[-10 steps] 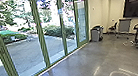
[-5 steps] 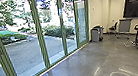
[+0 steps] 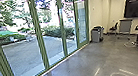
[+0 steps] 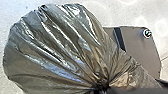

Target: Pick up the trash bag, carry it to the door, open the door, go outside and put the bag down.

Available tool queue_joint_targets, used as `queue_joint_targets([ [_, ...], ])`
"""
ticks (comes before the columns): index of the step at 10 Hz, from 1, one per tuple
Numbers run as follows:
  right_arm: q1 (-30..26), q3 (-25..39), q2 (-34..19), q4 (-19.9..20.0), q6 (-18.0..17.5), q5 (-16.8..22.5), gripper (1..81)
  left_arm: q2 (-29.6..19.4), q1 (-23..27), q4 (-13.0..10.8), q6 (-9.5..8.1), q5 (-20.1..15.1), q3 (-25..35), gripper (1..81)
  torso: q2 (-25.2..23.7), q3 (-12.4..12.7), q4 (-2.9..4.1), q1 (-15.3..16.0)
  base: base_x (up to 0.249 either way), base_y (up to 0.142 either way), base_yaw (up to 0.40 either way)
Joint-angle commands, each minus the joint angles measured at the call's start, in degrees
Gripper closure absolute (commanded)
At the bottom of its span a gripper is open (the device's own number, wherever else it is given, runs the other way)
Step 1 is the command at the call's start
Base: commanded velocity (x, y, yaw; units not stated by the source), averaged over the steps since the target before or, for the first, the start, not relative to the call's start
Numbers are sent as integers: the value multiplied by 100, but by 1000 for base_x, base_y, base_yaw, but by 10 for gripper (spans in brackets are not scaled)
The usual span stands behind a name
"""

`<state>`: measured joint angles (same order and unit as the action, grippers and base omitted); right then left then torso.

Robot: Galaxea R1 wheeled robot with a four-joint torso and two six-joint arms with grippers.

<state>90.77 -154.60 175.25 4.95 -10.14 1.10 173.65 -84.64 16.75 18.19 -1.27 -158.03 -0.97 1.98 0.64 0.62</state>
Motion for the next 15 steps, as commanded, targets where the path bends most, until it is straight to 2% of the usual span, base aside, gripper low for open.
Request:
queue_joint_targets([
  [1, -309, 19, 30, -29, 4, 330, 10, 3, 347, 4, 44, -321, -18, 811, 0, 0, 0, 0, 132, -69, 0],
  [6, -309, 19, 13, -29, 4, 321, 10, 12, 347, 4, 44, -321, -18, 811, 2, 0, 0, 0, 134, -80, 0],
  [15, -300, 10, 12, -29, 4, 321, 10, 29, 347, -31, 53, -313, -18, 811, 0, 0, 0, 0, 140, 0, 0],
])
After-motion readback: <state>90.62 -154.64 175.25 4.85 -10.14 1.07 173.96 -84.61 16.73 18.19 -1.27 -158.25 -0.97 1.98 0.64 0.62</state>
